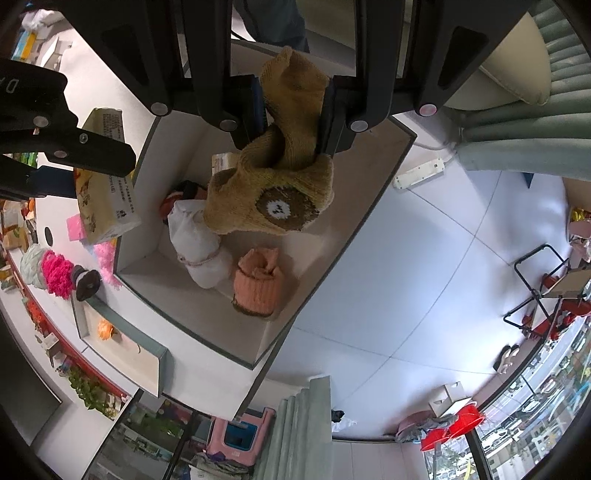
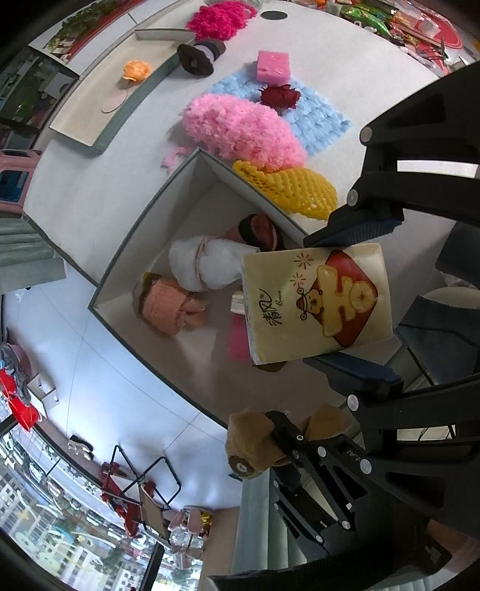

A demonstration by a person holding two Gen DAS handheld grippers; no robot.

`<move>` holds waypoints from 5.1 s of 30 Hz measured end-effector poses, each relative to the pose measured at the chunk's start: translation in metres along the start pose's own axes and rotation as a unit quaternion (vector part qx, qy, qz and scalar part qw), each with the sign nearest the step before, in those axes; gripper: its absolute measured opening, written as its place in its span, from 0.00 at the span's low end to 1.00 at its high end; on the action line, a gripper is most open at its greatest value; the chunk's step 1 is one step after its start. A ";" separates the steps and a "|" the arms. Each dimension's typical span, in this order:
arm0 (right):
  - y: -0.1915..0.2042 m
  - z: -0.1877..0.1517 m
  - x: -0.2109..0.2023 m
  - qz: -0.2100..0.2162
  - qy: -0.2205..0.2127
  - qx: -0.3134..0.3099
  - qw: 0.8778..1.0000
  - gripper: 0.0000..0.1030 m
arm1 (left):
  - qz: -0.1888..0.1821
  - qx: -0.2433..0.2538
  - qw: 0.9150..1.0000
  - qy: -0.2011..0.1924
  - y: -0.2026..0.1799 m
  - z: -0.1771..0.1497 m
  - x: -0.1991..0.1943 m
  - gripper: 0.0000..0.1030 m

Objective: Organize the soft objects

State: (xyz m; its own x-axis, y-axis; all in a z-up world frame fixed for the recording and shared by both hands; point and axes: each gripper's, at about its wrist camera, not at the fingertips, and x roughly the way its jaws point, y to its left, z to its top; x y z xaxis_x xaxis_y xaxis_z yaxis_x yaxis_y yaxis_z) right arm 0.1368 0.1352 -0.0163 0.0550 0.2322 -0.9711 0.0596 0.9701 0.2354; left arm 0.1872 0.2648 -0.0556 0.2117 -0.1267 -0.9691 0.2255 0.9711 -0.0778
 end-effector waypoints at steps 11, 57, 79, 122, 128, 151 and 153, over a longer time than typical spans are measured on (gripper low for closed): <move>0.001 0.000 0.010 -0.002 0.013 -0.001 1.000 0.56 | -0.001 0.003 1.000 0.011 0.000 -0.001 0.008 0.24; -0.004 0.015 0.009 0.002 -0.010 0.009 1.000 1.00 | 0.013 -0.032 0.999 0.037 0.016 0.000 0.015 1.00; -0.018 0.000 -0.012 0.050 -0.031 0.013 0.998 1.00 | 0.097 0.013 0.995 0.035 -0.015 0.000 -0.013 1.00; -0.301 -0.124 -0.001 0.065 -0.003 0.244 0.968 1.00 | 0.031 0.036 0.990 0.133 -0.237 -0.028 0.043 1.00; -0.323 -0.127 0.003 0.052 -0.001 0.244 0.968 1.00 | 0.061 0.051 0.993 0.085 -0.270 -0.008 0.048 1.00; -0.359 -0.027 0.042 -0.032 -0.020 0.155 0.987 1.00 | 0.142 0.139 0.977 0.083 -0.309 0.068 0.164 1.00; -0.356 -0.013 0.054 -0.033 -0.017 0.142 0.989 1.00 | 0.156 0.153 0.973 0.078 -0.311 0.068 0.168 1.00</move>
State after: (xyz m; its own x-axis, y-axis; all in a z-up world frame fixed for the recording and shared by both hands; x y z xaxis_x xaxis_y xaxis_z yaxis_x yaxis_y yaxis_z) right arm 0.1059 -0.1963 -0.1526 0.0746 0.1619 -0.9840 0.3418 0.9228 0.1777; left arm 0.2169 -0.0724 -0.1785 0.1726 0.2197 -0.9602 0.4507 0.8492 0.2753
